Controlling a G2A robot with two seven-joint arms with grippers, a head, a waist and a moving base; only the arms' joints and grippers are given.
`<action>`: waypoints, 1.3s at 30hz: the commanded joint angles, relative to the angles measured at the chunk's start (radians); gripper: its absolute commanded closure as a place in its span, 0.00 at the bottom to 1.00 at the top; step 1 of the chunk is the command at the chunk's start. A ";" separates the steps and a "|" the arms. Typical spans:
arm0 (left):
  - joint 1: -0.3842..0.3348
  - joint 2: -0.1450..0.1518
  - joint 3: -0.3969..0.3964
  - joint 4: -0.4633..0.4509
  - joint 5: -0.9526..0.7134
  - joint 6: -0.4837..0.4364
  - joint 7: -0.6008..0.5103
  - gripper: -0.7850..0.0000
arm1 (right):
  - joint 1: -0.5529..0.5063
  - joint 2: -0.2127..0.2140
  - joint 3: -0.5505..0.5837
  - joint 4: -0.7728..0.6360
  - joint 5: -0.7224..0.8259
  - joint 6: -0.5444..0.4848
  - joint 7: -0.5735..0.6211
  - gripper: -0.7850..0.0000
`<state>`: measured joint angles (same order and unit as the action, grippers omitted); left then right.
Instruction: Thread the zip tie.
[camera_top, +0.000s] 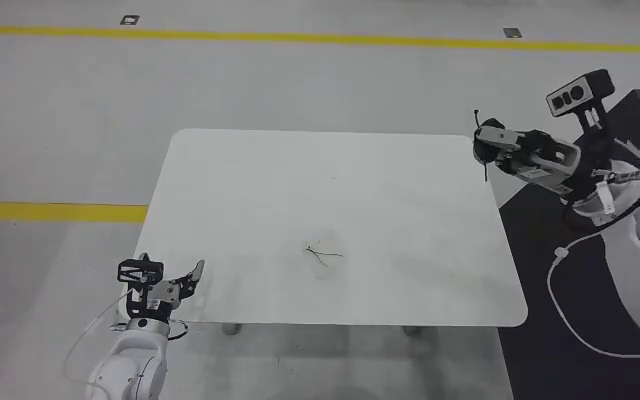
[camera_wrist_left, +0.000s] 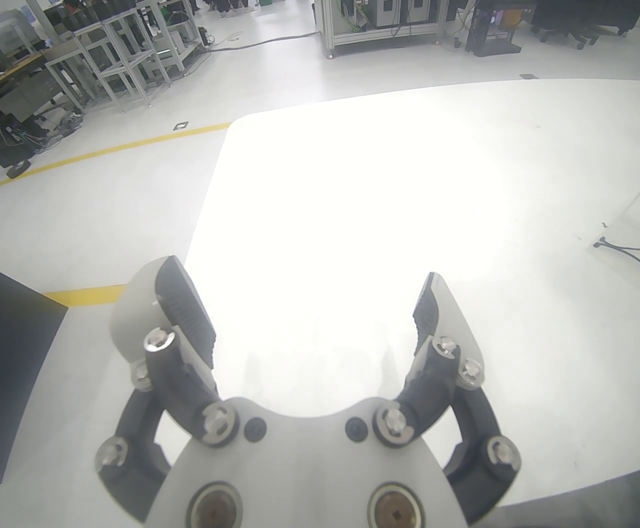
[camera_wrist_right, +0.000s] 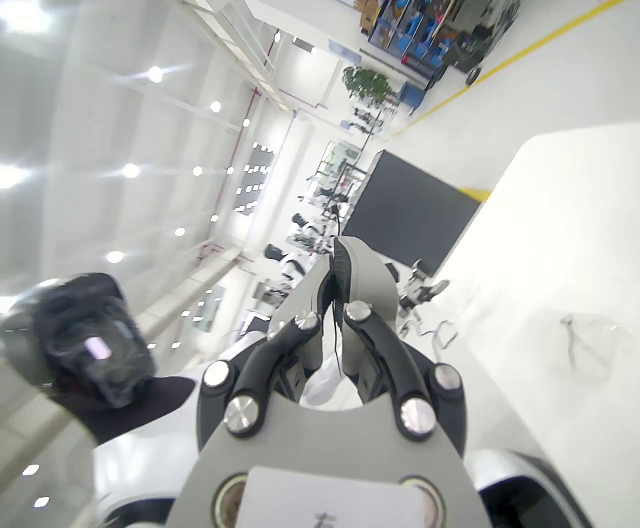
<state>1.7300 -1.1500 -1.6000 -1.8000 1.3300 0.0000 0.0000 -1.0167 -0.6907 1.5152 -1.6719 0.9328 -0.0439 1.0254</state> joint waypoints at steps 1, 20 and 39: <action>0.000 0.000 0.000 0.000 0.000 0.000 0.000 0.00 | 0.000 0.004 0.013 0.022 0.015 0.044 0.103 1.00; 0.012 -0.002 0.056 -0.035 0.020 -0.075 0.007 0.00 | 0.011 0.003 0.031 0.041 0.003 -0.004 0.155 1.00; -0.060 -0.013 0.241 -0.077 0.023 -0.249 -0.128 0.00 | 0.011 0.003 0.031 0.041 0.003 -0.004 0.155 1.00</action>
<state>1.6771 -1.1649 -1.3616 -1.8647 1.3720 -0.1637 -0.0772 -1.0055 -0.6873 1.5463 -1.6310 0.9353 -0.0477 1.1804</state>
